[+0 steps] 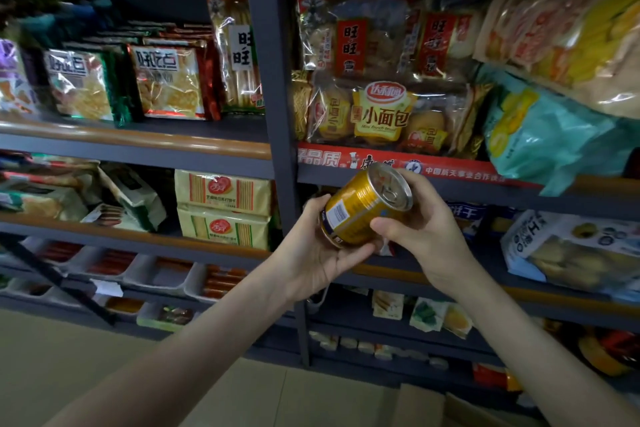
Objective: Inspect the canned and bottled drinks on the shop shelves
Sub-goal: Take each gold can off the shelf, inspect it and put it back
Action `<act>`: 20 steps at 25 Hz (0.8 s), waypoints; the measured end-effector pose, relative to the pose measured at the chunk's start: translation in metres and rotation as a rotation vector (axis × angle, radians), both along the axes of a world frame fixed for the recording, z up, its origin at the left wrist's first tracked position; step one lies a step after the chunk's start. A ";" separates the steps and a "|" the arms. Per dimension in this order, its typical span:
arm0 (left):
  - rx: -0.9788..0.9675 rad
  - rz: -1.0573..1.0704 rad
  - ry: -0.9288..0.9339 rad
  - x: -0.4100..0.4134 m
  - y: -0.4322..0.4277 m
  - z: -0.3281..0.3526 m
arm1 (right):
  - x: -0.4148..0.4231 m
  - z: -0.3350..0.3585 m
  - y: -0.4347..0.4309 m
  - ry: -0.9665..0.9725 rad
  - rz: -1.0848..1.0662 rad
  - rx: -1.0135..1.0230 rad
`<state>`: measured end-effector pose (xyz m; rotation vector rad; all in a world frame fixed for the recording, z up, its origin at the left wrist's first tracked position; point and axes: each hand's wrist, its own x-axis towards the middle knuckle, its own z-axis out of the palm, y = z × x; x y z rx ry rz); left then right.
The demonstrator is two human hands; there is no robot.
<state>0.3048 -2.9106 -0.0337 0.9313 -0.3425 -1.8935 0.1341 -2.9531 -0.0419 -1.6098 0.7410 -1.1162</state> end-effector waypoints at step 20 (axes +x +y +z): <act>-1.709 0.525 -1.413 -0.023 -0.088 0.274 | -0.050 0.329 -0.044 0.550 -0.283 -0.955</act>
